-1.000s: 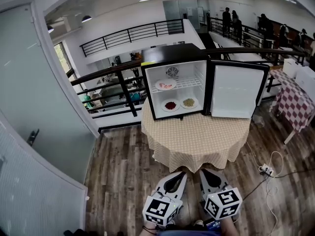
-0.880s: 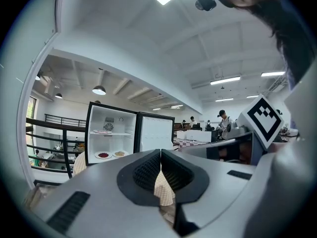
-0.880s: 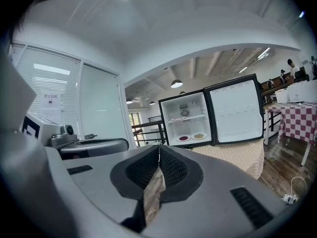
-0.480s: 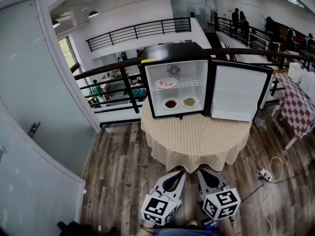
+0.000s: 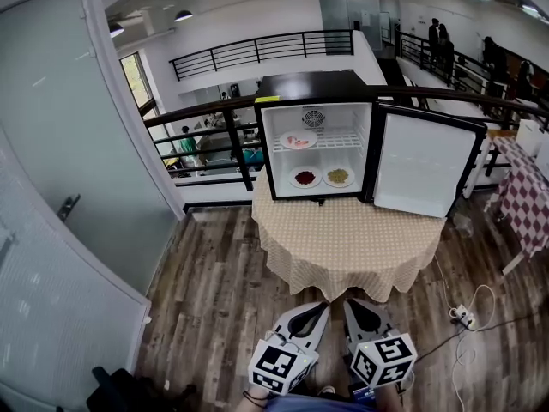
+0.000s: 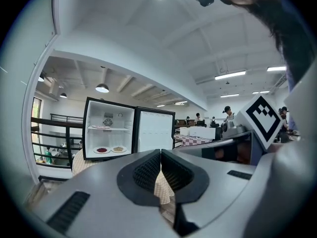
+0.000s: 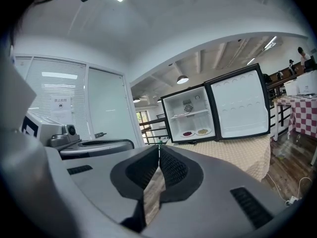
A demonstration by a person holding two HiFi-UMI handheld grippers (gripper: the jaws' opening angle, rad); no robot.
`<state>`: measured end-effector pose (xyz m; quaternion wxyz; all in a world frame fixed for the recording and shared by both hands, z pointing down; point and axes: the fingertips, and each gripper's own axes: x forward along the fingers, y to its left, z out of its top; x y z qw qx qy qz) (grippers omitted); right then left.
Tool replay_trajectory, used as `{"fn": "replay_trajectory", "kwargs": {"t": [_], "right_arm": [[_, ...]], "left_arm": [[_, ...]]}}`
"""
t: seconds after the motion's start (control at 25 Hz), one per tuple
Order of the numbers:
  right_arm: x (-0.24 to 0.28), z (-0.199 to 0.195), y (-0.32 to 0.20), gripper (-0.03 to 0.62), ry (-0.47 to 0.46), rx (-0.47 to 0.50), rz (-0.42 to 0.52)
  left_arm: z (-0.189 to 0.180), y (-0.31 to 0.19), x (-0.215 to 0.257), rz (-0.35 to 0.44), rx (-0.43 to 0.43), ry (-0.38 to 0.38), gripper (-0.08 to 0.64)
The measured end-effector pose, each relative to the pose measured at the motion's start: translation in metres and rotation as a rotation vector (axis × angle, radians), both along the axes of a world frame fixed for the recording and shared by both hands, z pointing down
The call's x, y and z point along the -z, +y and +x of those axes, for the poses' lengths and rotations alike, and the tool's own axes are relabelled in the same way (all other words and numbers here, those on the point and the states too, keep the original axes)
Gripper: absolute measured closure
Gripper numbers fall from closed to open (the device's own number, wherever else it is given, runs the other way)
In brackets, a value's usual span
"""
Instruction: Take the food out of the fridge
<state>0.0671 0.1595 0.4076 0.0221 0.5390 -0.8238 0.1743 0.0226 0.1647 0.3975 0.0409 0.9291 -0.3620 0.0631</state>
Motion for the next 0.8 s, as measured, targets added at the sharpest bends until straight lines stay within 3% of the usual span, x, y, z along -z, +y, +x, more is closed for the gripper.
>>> {"fn": "replay_trajectory", "kwargs": {"t": [0.36,0.8], "right_arm": [[-0.012,-0.004,-0.033,0.574,-0.029,0.015,-0.027],[-0.009,-0.019,-0.138,0.574,-0.014,-0.038,-0.037]], "left_arm": [[-0.011,-0.027,-0.011,-0.02,0.034,-0.011,0.543],[-0.031,-0.148,-0.002,-0.005,-0.003,-0.001,0.543]]}}
